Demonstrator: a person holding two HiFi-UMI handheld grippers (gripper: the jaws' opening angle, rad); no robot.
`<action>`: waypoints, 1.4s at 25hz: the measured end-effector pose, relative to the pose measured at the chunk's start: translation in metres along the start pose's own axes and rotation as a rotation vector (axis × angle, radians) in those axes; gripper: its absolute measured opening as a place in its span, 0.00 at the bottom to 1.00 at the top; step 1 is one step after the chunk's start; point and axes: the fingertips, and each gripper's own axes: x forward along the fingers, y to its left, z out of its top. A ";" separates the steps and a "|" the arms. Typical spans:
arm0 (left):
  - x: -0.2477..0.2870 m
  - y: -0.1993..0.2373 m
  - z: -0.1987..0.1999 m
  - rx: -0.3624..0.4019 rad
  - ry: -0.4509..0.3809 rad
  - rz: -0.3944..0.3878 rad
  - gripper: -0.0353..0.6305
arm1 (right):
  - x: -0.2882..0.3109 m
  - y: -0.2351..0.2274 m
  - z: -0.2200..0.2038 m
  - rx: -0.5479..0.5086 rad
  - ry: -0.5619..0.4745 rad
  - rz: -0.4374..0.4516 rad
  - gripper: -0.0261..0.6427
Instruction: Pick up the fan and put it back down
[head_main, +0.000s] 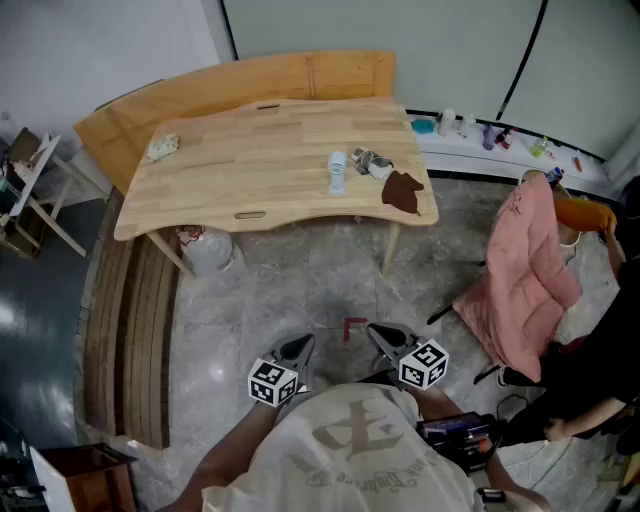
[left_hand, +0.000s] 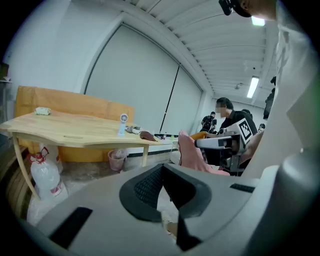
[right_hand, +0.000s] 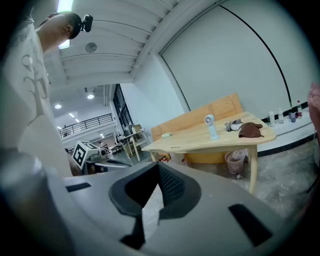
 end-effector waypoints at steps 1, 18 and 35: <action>0.001 0.000 -0.001 -0.001 0.000 -0.001 0.07 | -0.002 -0.002 0.000 0.016 -0.016 -0.003 0.06; 0.014 0.000 -0.006 -0.018 0.017 -0.026 0.07 | -0.005 -0.012 -0.012 0.060 0.023 -0.051 0.06; 0.062 0.004 0.021 0.003 0.078 -0.048 0.07 | 0.004 -0.058 -0.005 0.119 0.038 -0.038 0.06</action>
